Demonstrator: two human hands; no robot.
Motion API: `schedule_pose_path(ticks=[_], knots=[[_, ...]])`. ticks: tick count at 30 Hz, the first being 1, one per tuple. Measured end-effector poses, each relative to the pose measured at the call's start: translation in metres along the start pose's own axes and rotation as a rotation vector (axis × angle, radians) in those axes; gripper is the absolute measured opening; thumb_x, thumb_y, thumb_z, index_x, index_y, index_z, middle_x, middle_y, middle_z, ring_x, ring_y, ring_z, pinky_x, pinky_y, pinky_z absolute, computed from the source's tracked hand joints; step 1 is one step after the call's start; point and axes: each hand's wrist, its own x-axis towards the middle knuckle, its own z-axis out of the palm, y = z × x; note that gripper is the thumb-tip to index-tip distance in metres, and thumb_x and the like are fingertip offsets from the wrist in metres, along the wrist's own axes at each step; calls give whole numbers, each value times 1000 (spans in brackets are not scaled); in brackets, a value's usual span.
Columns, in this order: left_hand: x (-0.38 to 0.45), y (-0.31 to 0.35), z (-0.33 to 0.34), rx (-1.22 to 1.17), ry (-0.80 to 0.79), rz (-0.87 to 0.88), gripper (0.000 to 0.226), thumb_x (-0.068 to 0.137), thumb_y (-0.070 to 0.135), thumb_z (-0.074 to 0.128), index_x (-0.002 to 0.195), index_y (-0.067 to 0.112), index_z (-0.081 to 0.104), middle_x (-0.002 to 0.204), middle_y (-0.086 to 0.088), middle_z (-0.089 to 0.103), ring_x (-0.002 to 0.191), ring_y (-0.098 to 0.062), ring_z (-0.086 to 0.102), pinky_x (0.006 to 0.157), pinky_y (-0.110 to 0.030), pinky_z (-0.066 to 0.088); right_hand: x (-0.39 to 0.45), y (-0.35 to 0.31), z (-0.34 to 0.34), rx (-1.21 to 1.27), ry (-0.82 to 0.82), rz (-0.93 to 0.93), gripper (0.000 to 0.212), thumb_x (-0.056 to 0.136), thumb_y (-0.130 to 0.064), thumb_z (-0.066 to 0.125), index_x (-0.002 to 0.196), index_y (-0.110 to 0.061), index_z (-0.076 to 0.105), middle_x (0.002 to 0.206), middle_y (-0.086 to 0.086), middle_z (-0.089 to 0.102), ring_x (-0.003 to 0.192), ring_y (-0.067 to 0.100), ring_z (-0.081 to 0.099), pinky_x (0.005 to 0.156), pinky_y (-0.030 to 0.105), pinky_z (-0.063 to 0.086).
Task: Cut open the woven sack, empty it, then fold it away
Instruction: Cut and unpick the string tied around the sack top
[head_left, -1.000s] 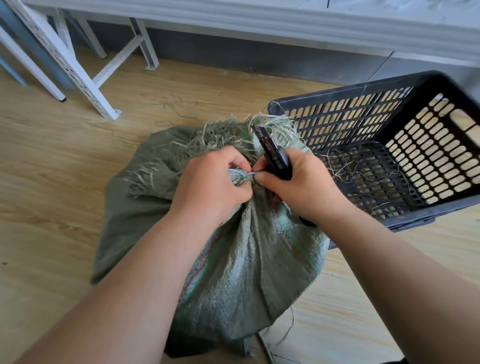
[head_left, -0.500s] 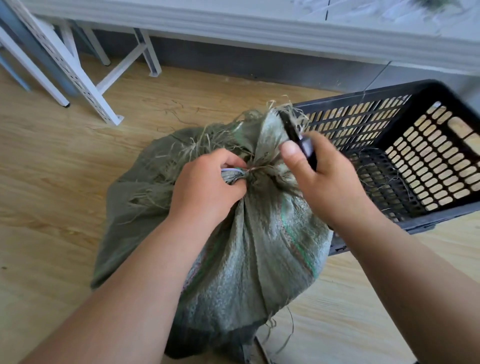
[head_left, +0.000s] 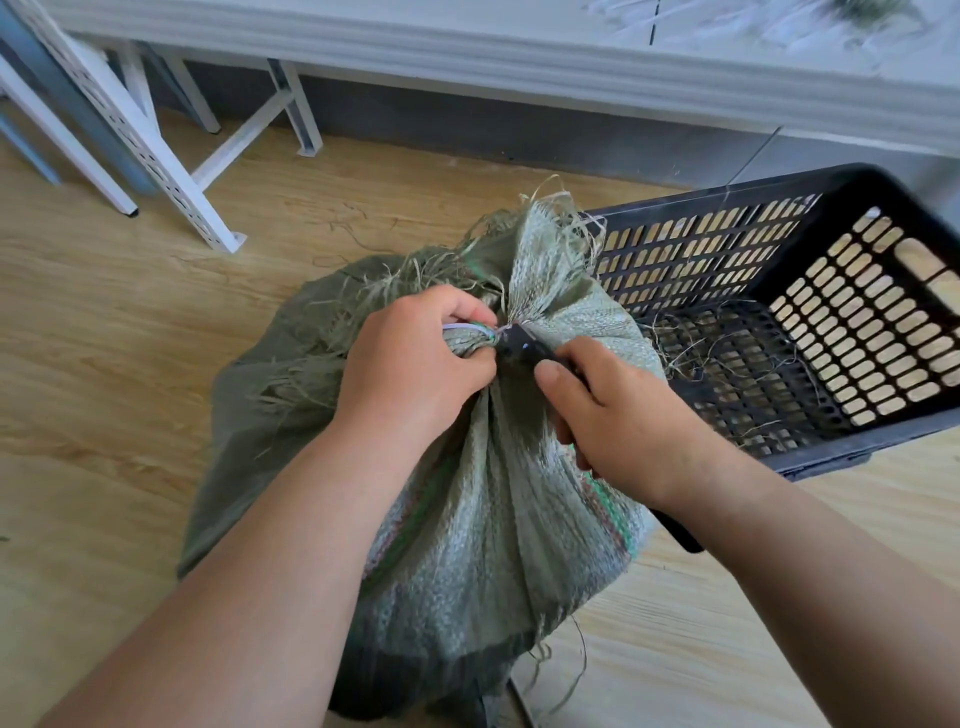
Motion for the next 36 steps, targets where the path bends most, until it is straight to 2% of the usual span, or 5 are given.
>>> schedule_pose_path(ticks=[7, 12, 16, 32, 36], knots=[[-2, 1, -3, 23, -10, 23, 20, 74, 24, 73, 87, 38, 67, 75, 19, 63, 67, -7, 60, 60, -26, 45, 2, -4, -11, -186, -29, -20, 23, 98, -40, 42, 97, -19, 51, 81, 1, 60, 75, 24, 53, 63, 31, 36], [-4, 3, -4, 49, -20, 73, 30, 75, 19, 69, 94, 41, 63, 87, 19, 59, 82, -6, 57, 69, -26, 43, 1, -6, -19, -257, -56, -20, 20, 97, -43, 42, 93, -25, 49, 85, 0, 63, 79, 24, 57, 68, 36, 48], [-4, 3, -5, 100, -64, 106, 39, 77, 20, 67, 104, 48, 61, 105, 19, 56, 99, -5, 55, 80, -29, 46, 1, -4, -20, -323, -36, -44, 20, 97, -44, 43, 93, -26, 48, 77, -4, 55, 74, 22, 52, 62, 33, 39], [-3, 7, -3, 58, -88, 114, 46, 74, 16, 68, 110, 45, 62, 112, 19, 55, 104, -6, 55, 86, -29, 47, -6, -10, -8, -450, 189, -84, 27, 96, -48, 41, 104, -24, 48, 92, -1, 61, 89, 30, 60, 61, 33, 34], [1, 3, -5, -115, -119, 36, 45, 75, 13, 72, 112, 36, 65, 92, 23, 58, 92, -3, 57, 77, -7, 42, -3, -7, -8, -406, 175, -85, 27, 93, -47, 48, 103, -22, 49, 91, -3, 58, 93, 28, 59, 62, 33, 34]])
